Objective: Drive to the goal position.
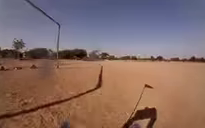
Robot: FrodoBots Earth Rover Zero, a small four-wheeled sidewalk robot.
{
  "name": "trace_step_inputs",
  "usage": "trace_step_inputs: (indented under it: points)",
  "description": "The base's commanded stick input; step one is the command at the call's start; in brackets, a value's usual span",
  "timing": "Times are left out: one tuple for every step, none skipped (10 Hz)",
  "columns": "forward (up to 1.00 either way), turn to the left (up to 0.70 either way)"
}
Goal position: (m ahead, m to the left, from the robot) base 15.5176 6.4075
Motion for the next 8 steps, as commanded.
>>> trace_step_inputs:
  points:
    - [0.7, 0.0]
    - [0.7, 0.0]
    - [0.7, 0.0]
    - [0.7, 0.0]
    - [0.7, 0.0]
    - [0.7, 0.0]
    - [0.7, 0.0]
    - [0.7, 0.0]
